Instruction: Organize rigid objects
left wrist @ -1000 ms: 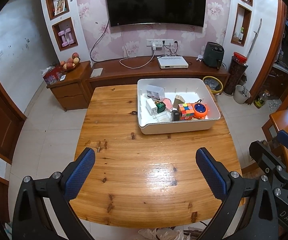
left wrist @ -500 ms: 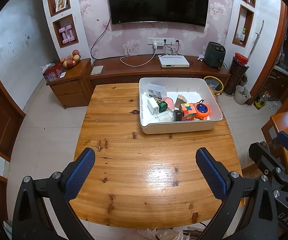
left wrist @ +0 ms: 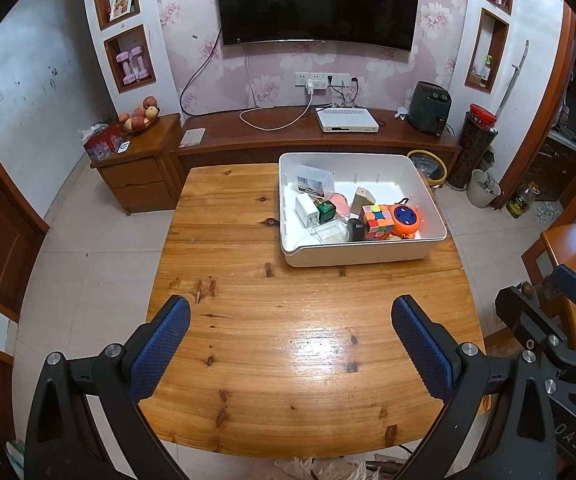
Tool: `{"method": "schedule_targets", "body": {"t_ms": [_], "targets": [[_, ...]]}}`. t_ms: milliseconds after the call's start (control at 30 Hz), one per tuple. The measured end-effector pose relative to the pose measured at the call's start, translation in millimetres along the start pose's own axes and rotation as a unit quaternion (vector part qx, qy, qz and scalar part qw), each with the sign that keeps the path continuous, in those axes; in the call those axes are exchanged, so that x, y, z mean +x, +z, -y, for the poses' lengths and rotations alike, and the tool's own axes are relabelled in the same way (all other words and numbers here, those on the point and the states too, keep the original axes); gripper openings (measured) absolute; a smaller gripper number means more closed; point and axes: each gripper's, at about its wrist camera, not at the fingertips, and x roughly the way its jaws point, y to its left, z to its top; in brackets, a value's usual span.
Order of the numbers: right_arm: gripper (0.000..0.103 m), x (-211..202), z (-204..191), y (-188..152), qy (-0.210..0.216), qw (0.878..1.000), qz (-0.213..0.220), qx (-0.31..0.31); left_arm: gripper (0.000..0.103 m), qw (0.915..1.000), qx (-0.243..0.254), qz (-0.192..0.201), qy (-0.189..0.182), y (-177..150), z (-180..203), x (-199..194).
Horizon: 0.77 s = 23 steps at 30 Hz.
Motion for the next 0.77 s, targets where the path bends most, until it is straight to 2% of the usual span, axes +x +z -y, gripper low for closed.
{"method": "schedule_targets", "body": {"t_ms": [767], "targets": [[0.083, 1.0, -2.5, -0.5, -0.001, 1.0, -0.004, 0.001, 0.101, 1.0, -0.001, -0.003, -0.001, 0.9, -3.8, 1.8]]}}
